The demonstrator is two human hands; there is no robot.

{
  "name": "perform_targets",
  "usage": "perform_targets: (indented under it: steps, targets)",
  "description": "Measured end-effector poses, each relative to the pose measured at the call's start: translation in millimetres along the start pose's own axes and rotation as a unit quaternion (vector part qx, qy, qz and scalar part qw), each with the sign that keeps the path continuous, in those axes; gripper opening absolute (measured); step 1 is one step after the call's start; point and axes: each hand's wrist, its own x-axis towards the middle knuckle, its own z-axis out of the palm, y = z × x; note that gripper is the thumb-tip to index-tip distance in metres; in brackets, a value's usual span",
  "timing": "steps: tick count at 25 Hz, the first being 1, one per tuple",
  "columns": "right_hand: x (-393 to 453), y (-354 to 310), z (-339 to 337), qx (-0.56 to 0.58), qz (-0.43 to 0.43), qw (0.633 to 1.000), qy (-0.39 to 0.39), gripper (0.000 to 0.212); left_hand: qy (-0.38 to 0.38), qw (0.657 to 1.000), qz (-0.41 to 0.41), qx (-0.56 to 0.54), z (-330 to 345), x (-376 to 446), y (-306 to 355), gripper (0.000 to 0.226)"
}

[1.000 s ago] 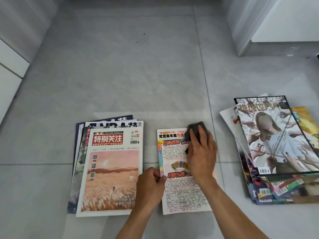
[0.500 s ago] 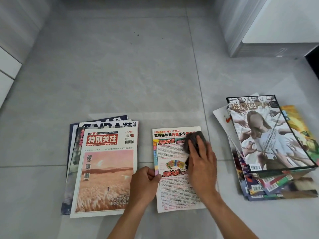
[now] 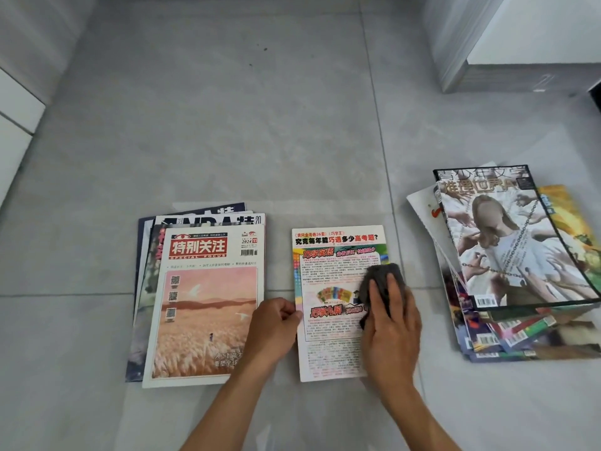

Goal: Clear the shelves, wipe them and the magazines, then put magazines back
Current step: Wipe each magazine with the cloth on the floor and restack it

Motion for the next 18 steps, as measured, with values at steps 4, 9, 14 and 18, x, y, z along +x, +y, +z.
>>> perform_targets:
  steps: [4,9,14,18]
  targets:
    - [-64.8,-45.0,14.6,0.019,-0.205,0.977,-0.059,0.063,0.019,1.0,0.01,0.016,0.6,1.3,4.0,0.019]
    - [-48.6,39.3,-17.4,-0.007,-0.181,0.982,-0.06,0.054,-0.003,1.0,-0.002,0.007,-0.6,3.3,0.6,0.014]
    - [-90.2,-38.9,3.5,0.041,-0.192,0.979,-0.058,0.062,0.007,1.0,0.015,0.011,-0.4,3.6,1.2,0.015]
    - [-69.9,-3.5,-13.1,0.108,-0.302,0.937,-0.136,0.057,0.005,0.999,0.028,0.021,-0.2,5.0,-2.1,0.016]
